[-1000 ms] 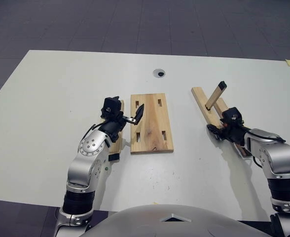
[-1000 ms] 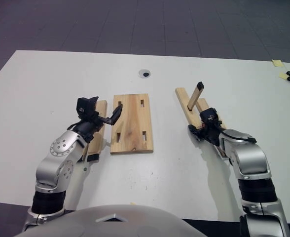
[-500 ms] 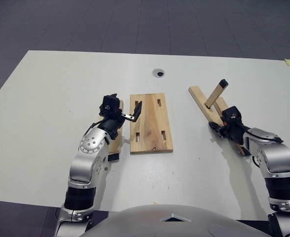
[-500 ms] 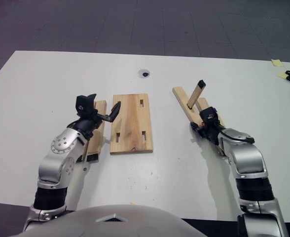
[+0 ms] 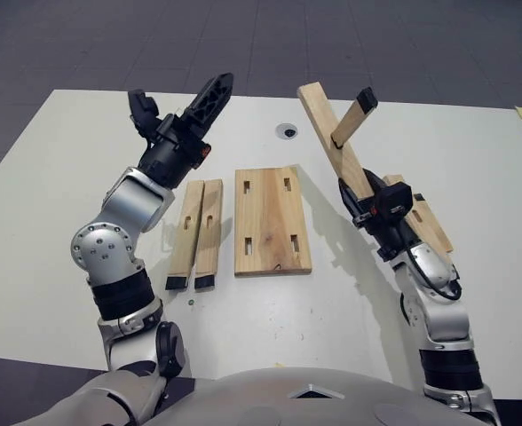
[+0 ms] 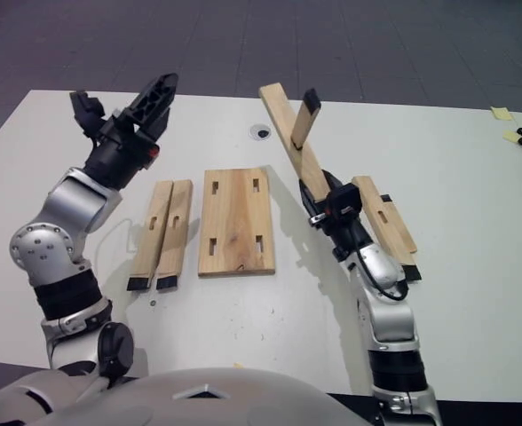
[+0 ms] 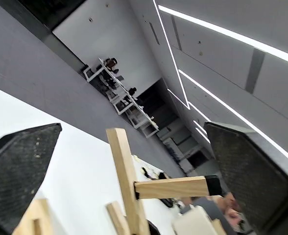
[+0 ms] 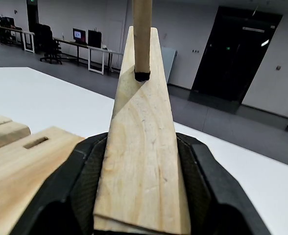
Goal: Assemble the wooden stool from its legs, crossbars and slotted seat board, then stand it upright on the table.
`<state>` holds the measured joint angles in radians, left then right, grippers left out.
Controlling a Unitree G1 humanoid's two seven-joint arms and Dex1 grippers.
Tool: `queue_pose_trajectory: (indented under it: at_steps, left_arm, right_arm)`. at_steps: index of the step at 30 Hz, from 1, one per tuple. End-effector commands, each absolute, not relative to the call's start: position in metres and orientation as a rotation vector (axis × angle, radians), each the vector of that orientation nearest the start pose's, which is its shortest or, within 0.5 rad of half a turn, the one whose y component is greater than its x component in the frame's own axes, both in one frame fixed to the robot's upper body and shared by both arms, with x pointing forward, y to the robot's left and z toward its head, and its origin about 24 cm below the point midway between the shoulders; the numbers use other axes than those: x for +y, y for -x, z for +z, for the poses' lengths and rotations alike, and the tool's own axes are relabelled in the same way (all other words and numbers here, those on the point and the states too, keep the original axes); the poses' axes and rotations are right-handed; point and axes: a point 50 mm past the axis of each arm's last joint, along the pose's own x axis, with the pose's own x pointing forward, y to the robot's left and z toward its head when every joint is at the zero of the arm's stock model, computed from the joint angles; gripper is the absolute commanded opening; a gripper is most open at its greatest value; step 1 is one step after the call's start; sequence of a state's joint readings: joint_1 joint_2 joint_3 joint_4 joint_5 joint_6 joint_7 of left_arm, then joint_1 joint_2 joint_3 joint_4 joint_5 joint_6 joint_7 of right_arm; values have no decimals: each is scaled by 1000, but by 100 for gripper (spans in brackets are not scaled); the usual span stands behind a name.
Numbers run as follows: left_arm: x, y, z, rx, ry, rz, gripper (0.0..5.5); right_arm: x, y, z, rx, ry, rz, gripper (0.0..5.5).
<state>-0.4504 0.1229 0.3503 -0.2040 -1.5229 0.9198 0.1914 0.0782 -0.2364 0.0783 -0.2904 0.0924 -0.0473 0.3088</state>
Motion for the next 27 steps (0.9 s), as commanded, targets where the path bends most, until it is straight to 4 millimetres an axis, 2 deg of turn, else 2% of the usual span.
queue_pose_trajectory:
  at_steps: [1,6,8,21,27]
  left_arm:
    - [129,-284,187,274,1089,-745,540]
    - [119,-286,190,335,1066,-786,540]
    - [119,-289,193,327,1061,-787,516]
    - [143,-299,198,233,945,-707,285]
    - [154,-302,204,156,787,-682,181]
  right_arm:
    - [-119,-230,113,-383,150,540,205]
    - [-94,-226,114,-431,147,699,205]
    - [-89,-224,112,-423,130,728,205]
    - [-97,-222,108,-402,126,686,205]
    - [-103,-221,106,-367,75,663,205]
